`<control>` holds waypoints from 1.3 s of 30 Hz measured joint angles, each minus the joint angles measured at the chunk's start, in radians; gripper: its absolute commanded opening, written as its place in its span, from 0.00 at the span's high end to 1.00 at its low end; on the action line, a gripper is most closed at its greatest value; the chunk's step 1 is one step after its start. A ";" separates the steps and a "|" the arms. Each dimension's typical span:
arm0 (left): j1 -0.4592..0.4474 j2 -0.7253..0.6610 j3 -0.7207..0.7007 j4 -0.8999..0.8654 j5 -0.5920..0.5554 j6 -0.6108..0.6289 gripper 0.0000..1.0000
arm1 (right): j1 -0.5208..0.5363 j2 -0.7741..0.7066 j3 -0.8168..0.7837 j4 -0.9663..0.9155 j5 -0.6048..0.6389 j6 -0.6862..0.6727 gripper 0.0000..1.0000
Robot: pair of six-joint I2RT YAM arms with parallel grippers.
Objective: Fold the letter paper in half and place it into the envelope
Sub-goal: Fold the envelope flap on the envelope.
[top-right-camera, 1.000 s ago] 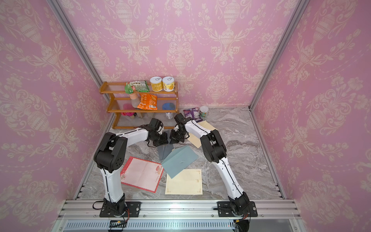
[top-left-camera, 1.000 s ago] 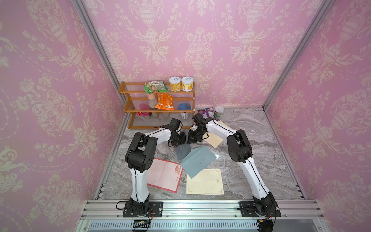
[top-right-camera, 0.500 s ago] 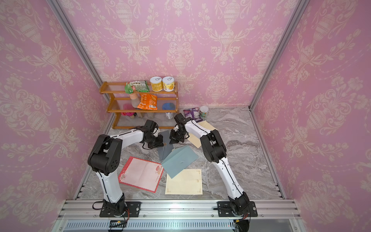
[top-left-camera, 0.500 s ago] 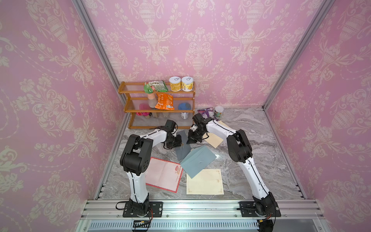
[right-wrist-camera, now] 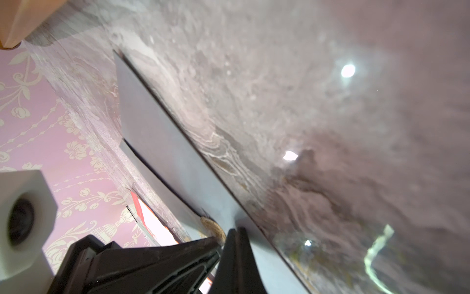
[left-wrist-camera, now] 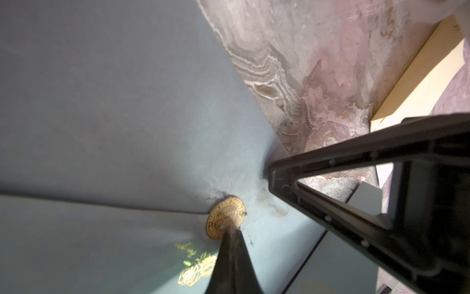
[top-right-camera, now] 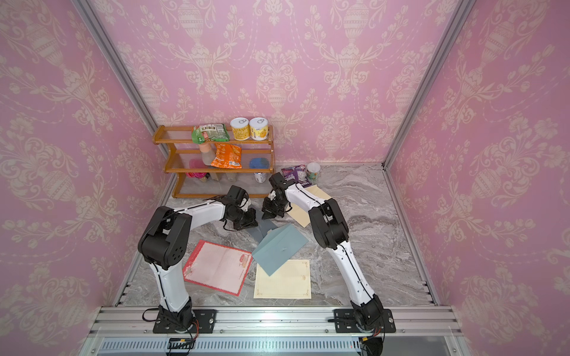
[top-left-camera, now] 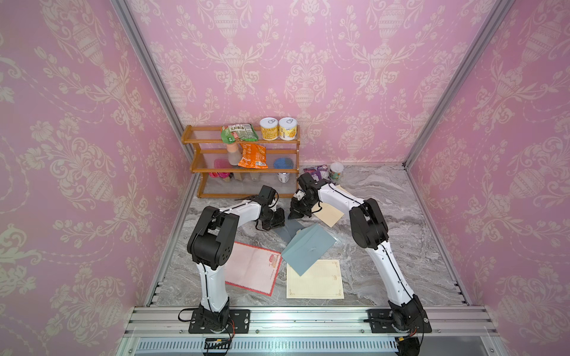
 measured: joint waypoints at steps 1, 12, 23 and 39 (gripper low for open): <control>0.007 -0.002 -0.003 0.005 0.005 0.000 1.00 | 0.000 0.000 0.000 0.000 0.000 0.000 1.00; 0.031 -0.002 0.018 -0.041 -0.017 0.045 1.00 | 0.014 0.006 0.021 -0.021 0.014 -0.001 1.00; 0.003 0.016 0.040 -0.034 -0.027 -0.043 1.00 | 0.033 0.056 0.163 -0.163 0.124 -0.009 1.00; -0.031 0.090 0.135 -0.006 -0.027 -0.109 1.00 | 0.035 0.079 0.224 -0.248 0.169 -0.016 1.00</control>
